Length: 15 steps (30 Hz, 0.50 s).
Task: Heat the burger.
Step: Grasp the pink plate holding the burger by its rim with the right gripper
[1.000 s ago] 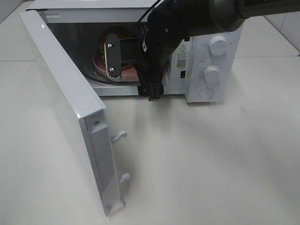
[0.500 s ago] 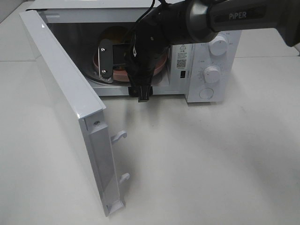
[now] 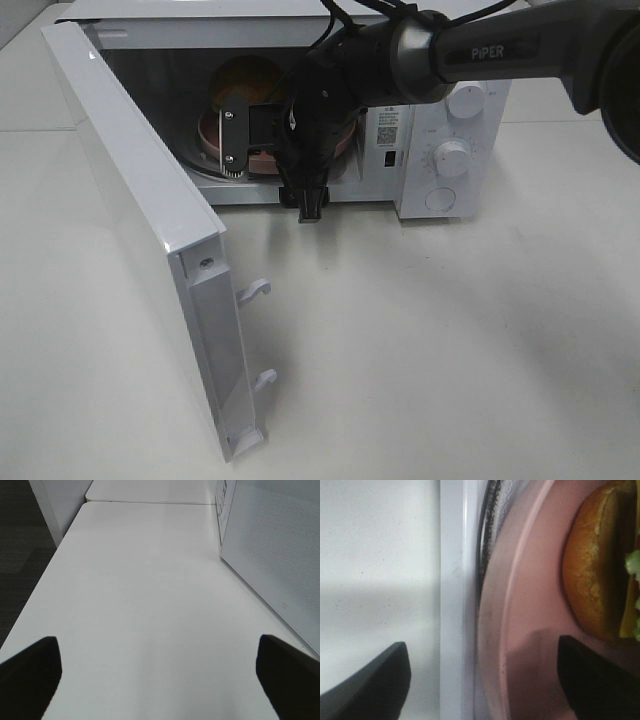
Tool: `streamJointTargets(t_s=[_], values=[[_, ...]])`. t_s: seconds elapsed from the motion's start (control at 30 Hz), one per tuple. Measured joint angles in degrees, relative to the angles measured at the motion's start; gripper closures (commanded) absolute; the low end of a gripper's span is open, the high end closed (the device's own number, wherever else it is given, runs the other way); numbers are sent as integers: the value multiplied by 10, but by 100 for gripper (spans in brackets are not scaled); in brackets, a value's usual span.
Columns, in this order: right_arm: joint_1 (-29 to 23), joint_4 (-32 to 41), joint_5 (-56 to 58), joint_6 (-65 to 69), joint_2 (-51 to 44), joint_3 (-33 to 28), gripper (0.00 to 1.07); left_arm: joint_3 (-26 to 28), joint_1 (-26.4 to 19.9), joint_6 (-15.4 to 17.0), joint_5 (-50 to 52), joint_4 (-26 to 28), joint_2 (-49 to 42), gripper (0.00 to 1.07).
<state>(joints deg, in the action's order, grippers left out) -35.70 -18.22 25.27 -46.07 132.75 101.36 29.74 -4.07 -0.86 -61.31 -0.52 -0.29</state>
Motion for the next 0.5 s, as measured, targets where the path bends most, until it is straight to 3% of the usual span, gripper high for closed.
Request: streamJointTargets(t_s=[0.17,0.2,0.23,0.27,0.33,0.37,0.4,0.47,0.5], values=[[0,5,0,0,1,1,53,0,0,0,0,0,0,9],[0,11,0,0,1,1,62,0,0,0,0,0,0,9],[0,11,0,0,1,1,62,0,0,0,0,0,0,9],[0,14,0,0,1,2,75,0,0,0,0,0,0,9],[0,15,0,0,1,2,80,0,0,0,0,0,0,9],[0,18,0,0,1,2,92,0,0,0,0,0,0,9],[0,18,0,0,1,2,92,0,0,0,0,0,0,9],[0,20,0,-1,1,3,107,0,0,0,0,0,0,9],[0,20,0,-1,1,3,107,0,0,0,0,0,0,9]])
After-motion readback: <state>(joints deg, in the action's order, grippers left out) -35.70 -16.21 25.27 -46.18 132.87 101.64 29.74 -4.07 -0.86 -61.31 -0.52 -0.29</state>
